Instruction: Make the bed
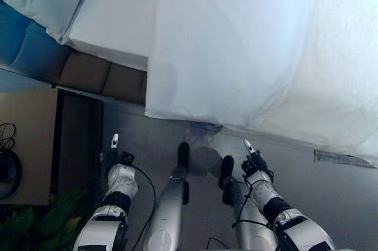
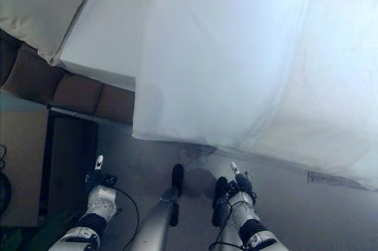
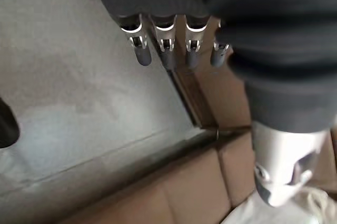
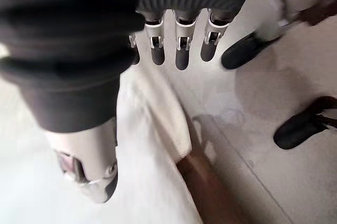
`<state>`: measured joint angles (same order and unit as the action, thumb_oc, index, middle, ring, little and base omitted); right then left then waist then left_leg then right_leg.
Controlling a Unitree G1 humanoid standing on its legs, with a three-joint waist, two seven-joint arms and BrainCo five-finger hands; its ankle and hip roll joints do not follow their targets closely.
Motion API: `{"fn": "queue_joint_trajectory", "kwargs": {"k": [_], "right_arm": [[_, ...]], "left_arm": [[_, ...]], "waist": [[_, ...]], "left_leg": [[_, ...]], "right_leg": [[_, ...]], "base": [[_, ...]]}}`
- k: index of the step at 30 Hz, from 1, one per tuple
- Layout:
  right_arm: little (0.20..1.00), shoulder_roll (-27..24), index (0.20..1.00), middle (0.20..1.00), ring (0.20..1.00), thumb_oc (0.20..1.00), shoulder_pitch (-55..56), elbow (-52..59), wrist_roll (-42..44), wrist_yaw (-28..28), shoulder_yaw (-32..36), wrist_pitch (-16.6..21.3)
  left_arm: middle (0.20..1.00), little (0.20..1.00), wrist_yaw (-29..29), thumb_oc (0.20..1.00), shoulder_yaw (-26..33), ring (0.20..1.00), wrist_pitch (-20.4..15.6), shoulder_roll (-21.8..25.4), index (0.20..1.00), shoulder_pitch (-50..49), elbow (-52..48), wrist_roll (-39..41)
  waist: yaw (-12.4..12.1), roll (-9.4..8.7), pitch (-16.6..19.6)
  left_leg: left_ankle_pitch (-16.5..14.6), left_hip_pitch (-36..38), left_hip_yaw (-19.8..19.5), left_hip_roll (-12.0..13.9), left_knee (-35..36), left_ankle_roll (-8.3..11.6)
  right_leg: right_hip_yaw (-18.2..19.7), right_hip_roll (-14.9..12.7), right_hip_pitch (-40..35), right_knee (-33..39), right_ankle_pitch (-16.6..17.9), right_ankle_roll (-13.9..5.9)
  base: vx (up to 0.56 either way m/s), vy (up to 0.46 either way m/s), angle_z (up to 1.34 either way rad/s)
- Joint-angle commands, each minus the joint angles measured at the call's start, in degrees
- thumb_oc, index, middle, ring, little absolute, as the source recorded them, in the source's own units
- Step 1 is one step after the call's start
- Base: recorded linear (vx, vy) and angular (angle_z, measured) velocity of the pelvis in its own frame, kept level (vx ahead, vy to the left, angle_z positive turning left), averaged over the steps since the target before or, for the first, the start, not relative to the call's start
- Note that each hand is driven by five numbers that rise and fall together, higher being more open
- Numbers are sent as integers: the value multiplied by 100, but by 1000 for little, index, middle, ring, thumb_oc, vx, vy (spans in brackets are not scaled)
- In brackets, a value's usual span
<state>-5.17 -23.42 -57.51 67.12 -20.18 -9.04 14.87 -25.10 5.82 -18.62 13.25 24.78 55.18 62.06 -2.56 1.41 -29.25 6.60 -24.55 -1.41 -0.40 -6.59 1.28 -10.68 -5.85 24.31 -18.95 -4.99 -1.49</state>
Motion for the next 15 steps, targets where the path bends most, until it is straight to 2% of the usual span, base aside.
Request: {"fn": "queue_joint_trajectory", "kwargs": {"k": [1,8,10,12,13,14,15], "right_arm": [[1000,50,1000,1000,1000,1000,258,288,204,-130,175,238],[1000,-98,1000,1000,1000,1000,384,358,122,-377,563,409],[1000,-172,1000,1000,1000,1000,332,577,-232,-736,646,589],[1000,-341,1000,1000,1000,1000,393,1669,-1336,-1329,570,763],[1000,-591,1000,1000,1000,1000,496,2349,-2179,-1484,525,662],[1000,-582,1000,1000,1000,1000,541,2416,-2230,-1543,517,633],[1000,-1130,1000,1000,1000,1000,684,3204,-3425,-1499,617,569]], "left_arm": [[1000,1000,-139,1000,200,1000,-310,176,1000,32,-77,-47],[1000,1000,-222,1000,255,1000,-271,216,1000,-176,-177,-253],[1000,1000,-358,1000,232,1000,-260,239,1000,-213,-295,-483],[1000,1000,-710,1000,136,1000,-384,287,1000,-353,-1230,-1187],[1000,1000,-801,1000,118,1000,-442,290,1000,-536,-1945,-1590],[1000,1000,-848,1000,116,1000,-422,262,1000,-577,-2005,-1632],[1000,1000,-712,1000,82,1000,-448,480,1000,-937,-3135,-2257]], "waist": [[-20,-62,-55],[41,-31,-55],[64,-4,-55],[100,23,-55],[110,45,-55],[115,54,-55],[130,107,-43]], "left_leg": [[-505,-6,296,-480,-185,-71],[-499,121,291,-461,-163,-64],[-493,145,298,-450,-162,-62],[-465,167,315,-444,-157,-59],[-450,206,310,-431,-151,-61],[-452,224,308,-432,-150,-61],[-456,309,308,-421,-150,-77]], "right_leg": [[360,-6,17,533,453,-301],[360,42,-102,553,426,-278],[352,43,-133,554,415,-268],[354,58,-138,538,419,-261],[363,57,-161,517,413,-257],[361,57,-177,514,409,-257],[376,65,-229,457,372,-252]], "base": [[2,-22,-4],[-2,-17,-5],[0,0,0],[0,0,0],[0,0,0],[0,0,0],[29,-31,-2]]}}
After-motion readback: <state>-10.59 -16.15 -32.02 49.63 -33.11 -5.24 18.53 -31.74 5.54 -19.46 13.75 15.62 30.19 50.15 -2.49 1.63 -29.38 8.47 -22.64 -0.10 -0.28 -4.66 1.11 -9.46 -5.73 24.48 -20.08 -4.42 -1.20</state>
